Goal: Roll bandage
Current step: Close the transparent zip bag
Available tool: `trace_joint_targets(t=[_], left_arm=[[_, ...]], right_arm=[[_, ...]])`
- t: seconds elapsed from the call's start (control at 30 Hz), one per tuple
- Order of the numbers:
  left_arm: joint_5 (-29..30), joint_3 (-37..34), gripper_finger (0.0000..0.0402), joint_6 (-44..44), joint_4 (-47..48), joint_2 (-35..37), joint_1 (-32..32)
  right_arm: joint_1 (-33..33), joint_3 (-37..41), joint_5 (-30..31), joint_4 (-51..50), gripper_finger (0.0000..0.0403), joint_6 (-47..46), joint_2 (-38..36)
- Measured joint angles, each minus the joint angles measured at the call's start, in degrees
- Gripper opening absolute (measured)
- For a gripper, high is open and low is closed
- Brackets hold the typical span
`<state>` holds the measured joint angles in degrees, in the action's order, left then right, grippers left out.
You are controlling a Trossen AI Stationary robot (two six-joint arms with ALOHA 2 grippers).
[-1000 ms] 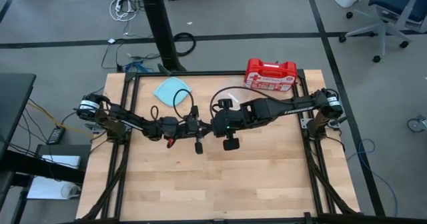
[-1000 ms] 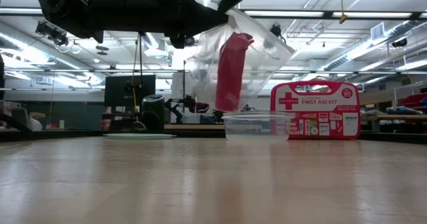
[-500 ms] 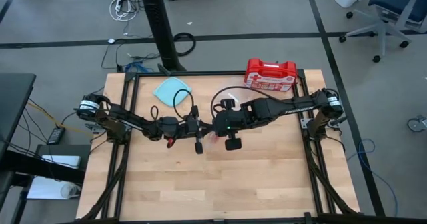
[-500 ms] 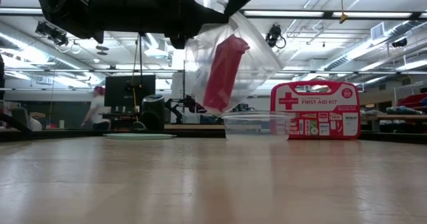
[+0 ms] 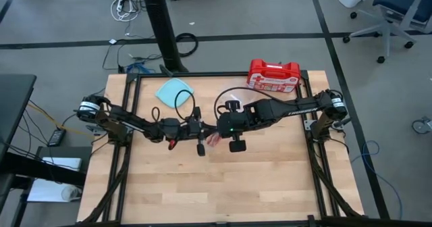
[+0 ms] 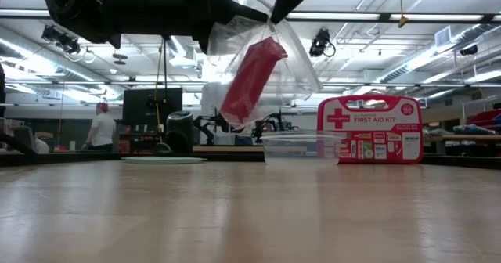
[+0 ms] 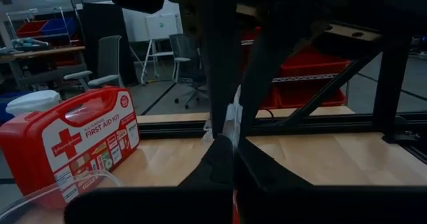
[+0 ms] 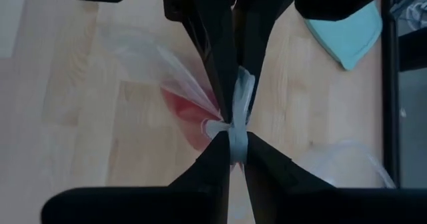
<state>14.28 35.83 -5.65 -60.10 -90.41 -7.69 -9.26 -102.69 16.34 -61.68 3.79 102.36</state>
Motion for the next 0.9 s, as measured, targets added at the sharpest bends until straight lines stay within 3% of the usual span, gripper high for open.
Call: trace_joint_targets(t=[0.53, 0.9], left_arm=[[0.4, 0.0, 0.0001, -1.7, 2.7, 3.9, -1.4], [0.5, 0.0, 0.0001, -1.8, 3.7, 3.9, -1.5]], right_arm=[[-0.1, 0.1, -1.1, 0.3, 0.0036, -1.2, -0.1], [-0.4, 7.4, -1.0, 7.0, 0.0035, -1.3, -1.2]])
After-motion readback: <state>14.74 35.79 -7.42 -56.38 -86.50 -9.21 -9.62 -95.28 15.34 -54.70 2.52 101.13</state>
